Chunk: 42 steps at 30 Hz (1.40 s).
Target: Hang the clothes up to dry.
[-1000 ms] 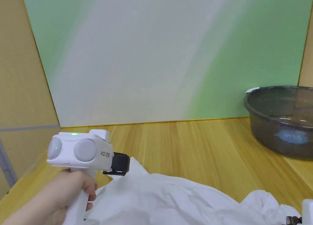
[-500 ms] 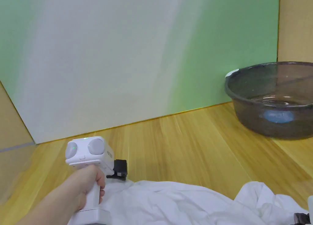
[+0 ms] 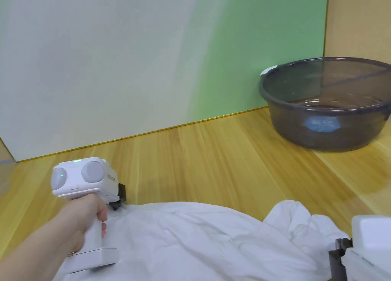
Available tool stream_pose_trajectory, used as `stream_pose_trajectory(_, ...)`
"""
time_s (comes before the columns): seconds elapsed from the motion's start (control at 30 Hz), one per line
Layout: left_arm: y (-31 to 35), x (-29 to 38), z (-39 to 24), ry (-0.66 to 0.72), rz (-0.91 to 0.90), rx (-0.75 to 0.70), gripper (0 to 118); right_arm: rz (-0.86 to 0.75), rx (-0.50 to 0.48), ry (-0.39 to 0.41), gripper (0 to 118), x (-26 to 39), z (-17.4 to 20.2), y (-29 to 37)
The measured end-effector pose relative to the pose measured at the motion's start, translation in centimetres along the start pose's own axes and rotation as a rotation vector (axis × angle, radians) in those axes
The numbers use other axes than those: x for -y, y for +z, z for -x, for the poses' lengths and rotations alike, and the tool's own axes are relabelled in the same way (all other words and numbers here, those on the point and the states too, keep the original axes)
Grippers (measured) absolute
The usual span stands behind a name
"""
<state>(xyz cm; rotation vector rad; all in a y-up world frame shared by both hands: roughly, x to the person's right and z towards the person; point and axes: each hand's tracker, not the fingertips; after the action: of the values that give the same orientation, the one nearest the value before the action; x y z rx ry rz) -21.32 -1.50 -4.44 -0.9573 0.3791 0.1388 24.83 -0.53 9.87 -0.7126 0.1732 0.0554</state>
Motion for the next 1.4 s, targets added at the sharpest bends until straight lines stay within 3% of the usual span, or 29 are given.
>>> stream_pose_trajectory(0.1, -0.6, -0.4, 0.3, 0.006, 0.006, 0.012, 1, 0.008, -0.012, -0.019, 3, -0.9, -0.8, 0.1)
stream_pose_trajectory(0.2, -0.7, -0.6, -0.1, -0.02, 0.008, 0.008, 1, 0.043, -0.056, -0.024, 39, -3.2, -1.8, -0.5)
stream_pose_trajectory(0.23, -0.7, -0.7, -0.2, -0.033, 0.004, -0.001, 1, 0.065, -0.063, -0.04, 43, -4.4, -2.1, -1.0)
stream_pose_trajectory(0.3, 1.1, 0.8, -1.1, -0.049, 0.004, -0.002, 1, 0.125, -0.075, 0.008, 54, -6.5, -2.0, -2.6)
stream_pose_trajectory(0.37, 2.4, 2.2, -1.9, -0.05, 0.015, 0.007, 1, 0.17, -0.08, 0.053, 78, -8.1, -1.9, -4.7)
stream_pose_trajectory(0.63, 0.8, 0.1, -0.4, -0.072, -0.003, 0.007, 1, 0.279, -0.089, 0.16, 82, -9.3, 1.5, -10.9)
stream_pose_trajectory(0.7, 0.7, 0.1, -0.4, -0.08, -0.004, 0.008, 1, 0.349, -0.106, 0.137, 82, -8.3, 1.7, -12.5)
stream_pose_trajectory(0.77, 0.6, 0.0, -0.3, -0.087, -0.01, 0.004, 1, 0.258, -0.087, 0.144, 94, -7.9, 1.7, -13.1)
stream_pose_trajectory(0.8, 0.6, -0.1, -0.2, -0.091, -0.012, 0.003, 1, 0.254, -0.083, 0.137, 95, -7.9, 1.6, -13.3)
stream_pose_trajectory(1.07, 0.7, 0.2, -0.7, -0.105, -0.024, -0.009, 1, 0.203, -0.093, 0.153, 91, -6.7, 1.8, -9.9)
stream_pose_trajectory(1.1, 0.8, 0.5, -0.9, -0.108, -0.029, -0.014, 1, 0.165, -0.116, 0.164, 86, -6.5, 2.0, -9.3)
stream_pose_trajectory(1.13, 0.8, 0.5, -1.0, -0.112, -0.033, -0.02, 1, 0.158, -0.128, 0.171, 70, -6.2, 1.8, -9.1)
stream_pose_trajectory(1.17, 0.8, 0.7, -1.2, -0.116, -0.037, -0.025, 1, 0.182, -0.135, 0.156, 44, -5.9, 1.9, -9.2)
stream_pose_trajectory(1.2, 0.8, 0.8, -1.3, -0.13, -0.047, -0.032, 1, 0.17, -0.121, 0.156, 5, -5.8, 2.1, -9.1)
stream_pose_trajectory(1.4, 2.7, 1.0, -0.8, -0.065, -0.163, 0.025, 1, 0.164, -0.137, 0.09, 5, -6.5, 0.8, -9.9)
